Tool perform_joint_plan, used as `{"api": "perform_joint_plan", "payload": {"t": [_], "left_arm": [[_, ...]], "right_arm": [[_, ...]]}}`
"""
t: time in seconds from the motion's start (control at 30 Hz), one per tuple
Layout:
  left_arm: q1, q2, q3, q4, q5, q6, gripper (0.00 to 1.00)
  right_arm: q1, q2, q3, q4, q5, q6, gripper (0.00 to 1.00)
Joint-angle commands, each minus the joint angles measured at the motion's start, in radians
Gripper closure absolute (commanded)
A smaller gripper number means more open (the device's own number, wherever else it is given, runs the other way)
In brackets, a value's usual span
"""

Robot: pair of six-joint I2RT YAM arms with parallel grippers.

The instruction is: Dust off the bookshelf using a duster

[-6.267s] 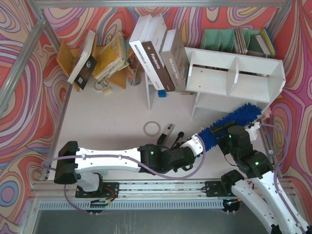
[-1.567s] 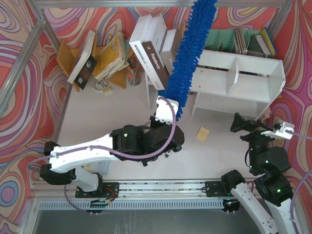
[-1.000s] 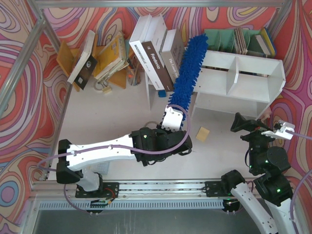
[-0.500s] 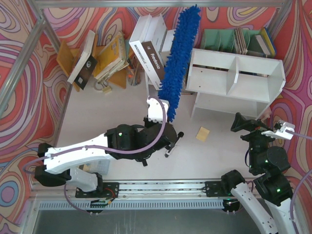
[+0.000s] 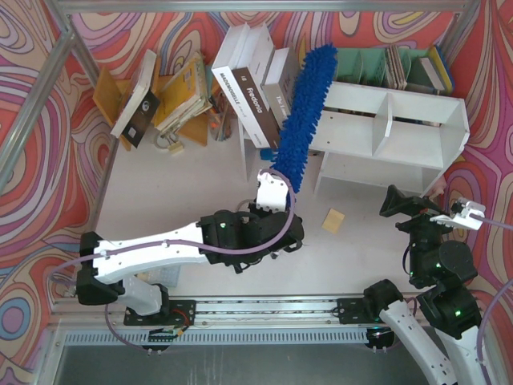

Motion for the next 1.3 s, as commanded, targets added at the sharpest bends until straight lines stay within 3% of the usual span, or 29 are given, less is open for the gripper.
{"api": "perform_joint_plan", "payload": {"t": [0.0,0.43,0.87,1.07,1.27], "left_arm": [[0.020,0.029,-0.023,0.008,0.011,-0.067,1.00],[0.024,-0.015,0.099,-0.026,-0.092,0.023,1.00],[0.035,0.036,0.004,0.015,0.031,-0.014,1.00],[0.015,-0.003,-0.006,0.089,0.046,0.091,1.00],[-0.053,-0.025,-0.007,0.173,-0.011,0.228,1.00]], "right_arm": [[0.001,0.013,-0.005,0.021,0.014,-0.005,0.02],[0.001,0.011,-0.006,0.021,0.016,-0.005,0.01],[0.001,0.015,-0.004,0.017,-0.003,0.003,0.01],[0.000,0.171,0.204,-0.133,-0.276,0.167,0.01],[0.001,0.339,0.407,-0.123,-0.547,0.297,0.01]]}}
